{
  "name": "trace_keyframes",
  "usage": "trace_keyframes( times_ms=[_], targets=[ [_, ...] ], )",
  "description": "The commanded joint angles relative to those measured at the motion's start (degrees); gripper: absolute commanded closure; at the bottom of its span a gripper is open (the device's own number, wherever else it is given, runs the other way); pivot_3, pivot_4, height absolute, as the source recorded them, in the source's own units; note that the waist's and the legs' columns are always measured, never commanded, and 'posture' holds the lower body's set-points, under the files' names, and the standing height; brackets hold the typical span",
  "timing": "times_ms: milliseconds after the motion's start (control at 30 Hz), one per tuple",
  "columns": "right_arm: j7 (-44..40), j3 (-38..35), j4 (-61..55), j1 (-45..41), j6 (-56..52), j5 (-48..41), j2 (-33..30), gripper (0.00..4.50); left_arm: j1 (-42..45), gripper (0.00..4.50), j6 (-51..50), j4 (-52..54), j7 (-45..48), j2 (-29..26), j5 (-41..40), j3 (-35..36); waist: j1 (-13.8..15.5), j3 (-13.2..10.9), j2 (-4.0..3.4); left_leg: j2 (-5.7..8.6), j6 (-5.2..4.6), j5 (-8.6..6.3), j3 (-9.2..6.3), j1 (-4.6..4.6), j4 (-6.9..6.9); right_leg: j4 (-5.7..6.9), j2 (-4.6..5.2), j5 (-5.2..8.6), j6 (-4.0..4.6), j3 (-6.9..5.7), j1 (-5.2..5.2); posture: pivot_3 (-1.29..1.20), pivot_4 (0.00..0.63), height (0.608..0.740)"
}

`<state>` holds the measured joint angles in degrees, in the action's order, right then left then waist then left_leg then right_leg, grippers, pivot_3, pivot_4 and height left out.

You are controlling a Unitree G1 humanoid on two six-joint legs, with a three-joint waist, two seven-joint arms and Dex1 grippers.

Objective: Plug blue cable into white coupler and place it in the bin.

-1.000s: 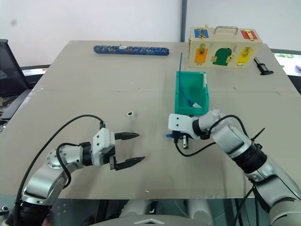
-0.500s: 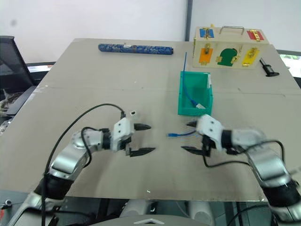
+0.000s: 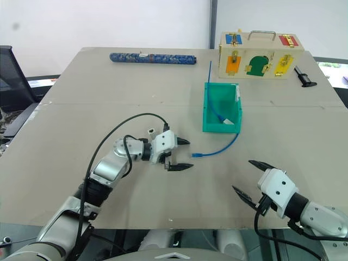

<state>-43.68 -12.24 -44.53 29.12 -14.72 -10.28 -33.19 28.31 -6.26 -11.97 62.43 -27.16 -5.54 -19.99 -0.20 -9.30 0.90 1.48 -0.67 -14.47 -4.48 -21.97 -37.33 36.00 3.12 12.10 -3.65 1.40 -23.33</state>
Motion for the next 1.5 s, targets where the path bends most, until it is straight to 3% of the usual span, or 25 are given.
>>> trace_keyframes(
  times_ms=[33,100,267,300,467,700,833,967,1200,1467,1500],
  targets=[
    [2.9,-0.6,-3.6,2.1,0.1,0.6,1.1,0.22,1.6,1.13,2.3,-2.9,2.1,0.7,2.0,-2.0,0.0,0.0,0.02,0.0,0.0,0.0,0.0,0.0,0.0,0.0,0.0,0.0,0.0,0.0,0.0,0.0,0.15,0.738],
    [3.8,-0.2,-4.1,3.1,0.2,1.0,1.5,0.22,1.9,2.17,3.4,-4.0,3.3,0.7,2.3,-2.3,0.0,0.0,0.01,0.0,0.0,0.0,-0.01,0.01,0.0,0.0,0.0,0.01,0.0,-0.01,0.0,0.0,0.15,0.738],
    [5.4,1.1,-4.2,5.3,0.4,1.0,2.8,0.22,1.7,4.2,5.2,-4.4,6.9,0.3,1.3,-2.2,0.0,0.0,0.01,-0.02,0.0,0.0,-0.01,0.0,0.01,-0.01,0.0,0.01,0.01,0.0,0.0,0.0,0.15,0.738],
    [6.0,1.3,-4.2,5.0,-0.6,-0.2,3.5,0.22,1.4,4.41,6.0,-3.8,8.1,0.1,0.4,-1.8,0.0,0.0,0.02,-0.03,0.0,0.0,0.01,0.0,0.01,-0.01,0.0,0.01,0.01,0.02,0.0,0.0,0.15,0.738],
    [9.6,3.2,-4.9,1.9,-9.5,-8.4,8.0,0.22,0.3,4.41,10.9,1.8,13.1,0.7,-7.0,2.3,-0.2,0.0,0.01,-0.11,0.0,0.0,-0.04,0.0,0.02,0.0,0.0,-0.09,0.2,0.01,-0.01,0.0,0.15,0.738],
    [19.3,2.2,-6.2,-4.9,-24.6,-26.4,16.0,0.22,3.1,4.41,21.4,3.5,7.9,5.5,-8.4,7.3,0.7,0.0,0.02,-0.09,0.0,0.0,-0.36,-0.03,-0.03,-0.01,0.05,-0.09,0.22,0.01,0.0,0.0,0.15,0.738],
    [26.1,2.4,-7.3,-10.3,-28.4,-37.0,19.5,1.3,3.4,4.5,26.3,2.6,5.5,6.8,-7.1,8.0,0.7,0.0,0.0,-0.08,-0.01,0.0,-0.38,-0.03,0.01,-0.01,0.01,-0.11,0.2,0.0,-0.01,0.0,0.15,0.738],
    [32.7,4.0,-5.7,-17.3,-30.0,-44.0,22.5,1.3,4.3,4.5,30.6,1.1,3.5,7.6,-5.7,7.9,0.7,0.0,0.01,-0.04,-0.01,0.0,-0.36,-0.01,0.0,-0.01,0.0,-0.12,0.19,0.02,-0.01,0.0,0.15,0.738],
    [39.6,5.5,-1.9,-25.8,-30.0,-52.6,23.8,1.3,5.6,4.5,33.6,0.3,2.0,8.0,-5.0,7.5,0.5,0.0,0.0,0.13,-0.01,0.0,-0.37,-0.04,0.0,-0.01,-0.01,-0.12,0.19,-0.02,-0.01,0.0,0.15,0.738],
    [42.0,7.1,0.6,-29.3,-29.2,-55.1,21.8,1.3,3.9,4.5,34.2,3.3,0.7,8.1,-4.6,6.4,-0.6,0.0,0.0,0.16,-0.01,0.0,-0.43,-0.03,0.02,0.01,-0.02,-0.12,0.19,-0.01,-0.01,0.0,0.15,0.738],
    [42.2,7.1,0.8,-29.7,-29.1,-55.5,21.7,1.58,3.3,4.5,33.9,4.3,0.5,7.9,-4.6,6.2,-0.7,0.0,0.0,0.16,-0.01,0.0,-0.43,-0.03,0.02,0.01,-0.01,-0.12,0.19,0.0,-0.01,0.0,0.15,0.738]
  ],
)
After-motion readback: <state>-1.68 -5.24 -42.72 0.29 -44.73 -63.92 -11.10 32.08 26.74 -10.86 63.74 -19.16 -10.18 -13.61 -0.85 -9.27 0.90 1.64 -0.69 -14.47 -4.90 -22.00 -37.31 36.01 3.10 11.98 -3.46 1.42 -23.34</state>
